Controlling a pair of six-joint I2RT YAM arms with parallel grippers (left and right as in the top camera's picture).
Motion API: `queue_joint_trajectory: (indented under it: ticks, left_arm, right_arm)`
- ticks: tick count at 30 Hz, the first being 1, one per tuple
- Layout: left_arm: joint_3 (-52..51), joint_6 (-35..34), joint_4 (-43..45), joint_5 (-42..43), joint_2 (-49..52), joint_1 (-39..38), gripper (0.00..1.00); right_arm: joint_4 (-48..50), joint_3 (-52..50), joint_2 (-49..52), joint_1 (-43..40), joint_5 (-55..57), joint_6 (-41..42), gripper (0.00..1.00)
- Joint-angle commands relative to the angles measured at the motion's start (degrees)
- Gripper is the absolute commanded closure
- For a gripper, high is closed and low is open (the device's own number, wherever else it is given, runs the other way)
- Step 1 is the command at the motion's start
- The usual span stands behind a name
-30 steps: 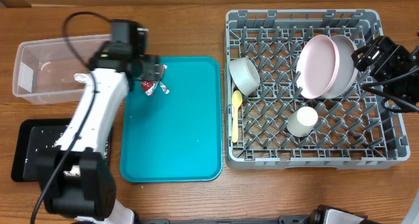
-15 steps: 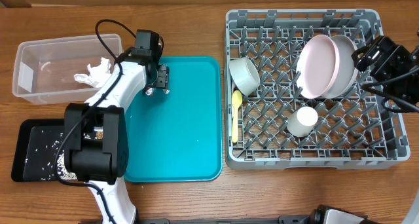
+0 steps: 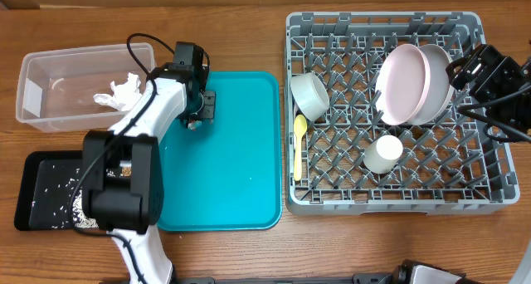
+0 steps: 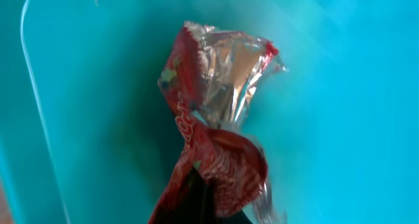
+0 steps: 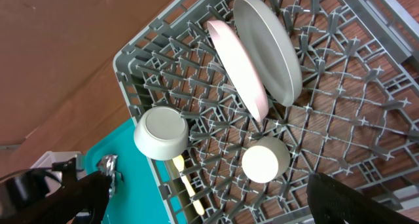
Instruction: Sort waste into correct bins and load items into the dishwasher rack
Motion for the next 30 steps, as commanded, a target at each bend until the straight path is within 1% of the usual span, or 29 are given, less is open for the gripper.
queue_joint_trajectory:
  ticks: [1,5,8,13,16,17,18,19,20,21,24,25,27,29,30]
  left_arm:
    - [2.01,-1.88,-1.75,2.16,-10.05,-0.63,0.96]
    - [2.01,-1.88,-2.29,-4.26,-17.99,0.68,0.96]
    - [2.01,-1.9,-1.22,-10.51,-20.9,3.54,0.96]
    - [1.92,-4.24,1.7,-9.81,-17.51,11.96,0.96]
    - [1.92,-4.28,4.07,-8.66,-14.91,14.67,0.96]
    - [1.92,-4.74,4.92,-8.66,-14.16,15.21,0.93]
    - [1.92,-4.9,5.53,-8.63,-13.75,15.5,0.83]
    - [1.92,-4.87,6.03,-8.68,-13.49,15.52,0.65]
    - [2.12,-4.52,5.73,-8.68,-13.77,15.43,0.29]
    - [2.64,-4.52,4.66,-8.68,-14.29,15.37,0.21]
    - [5.9,-4.61,-0.31,-7.72,-16.48,15.17,0.17]
    - [9.88,-3.17,-5.97,-3.87,-18.8,14.99,0.18]
    - [14.67,-1.44,-13.31,1.97,-21.62,14.95,0.21]
    - [18.84,-1.66,-20.2,5.2,-24.48,14.95,0.21]
    - [20.87,-2.14,-23.65,6.54,-26.25,14.95,0.24]
  right_arm:
    - [-0.07,0.37,-0.68,-0.2,0.46,-0.15,0.0]
    - [-0.94,0.37,-0.68,-0.2,0.44,-0.15,0.0]
    - [-1.03,0.37,-0.68,-0.2,0.44,-0.15,0.0]
    - [-1.01,0.37,-0.68,-0.2,0.44,-0.15,0.0]
    - [-1.01,0.37,-0.68,-0.2,0.44,-0.15,0.0]
    - [-1.01,0.37,-0.68,-0.2,0.42,-0.15,0.0]
    - [-1.01,0.37,-0.68,-0.2,0.42,-0.13,0.0]
    - [-1.01,0.37,-0.68,-0.2,0.42,-0.15,0.0]
    - [-0.96,0.37,-0.68,-0.2,0.44,-0.15,0.0]
    - [-0.98,0.37,-0.68,-0.2,0.44,-0.24,0.0]
    - [-0.94,0.37,-0.83,-0.13,0.17,-2.05,0.0]
    - [-0.59,0.37,-1.16,-0.13,-0.76,-3.3,0.02]
    - [0.04,0.37,-2.01,-0.13,-2.4,-3.63,0.06]
    - [0.85,0.37,-3.02,-0.13,-4.7,-4.9,0.06]
    - [1.27,0.37,-3.87,-0.13,-7.04,-6.73,0.06]
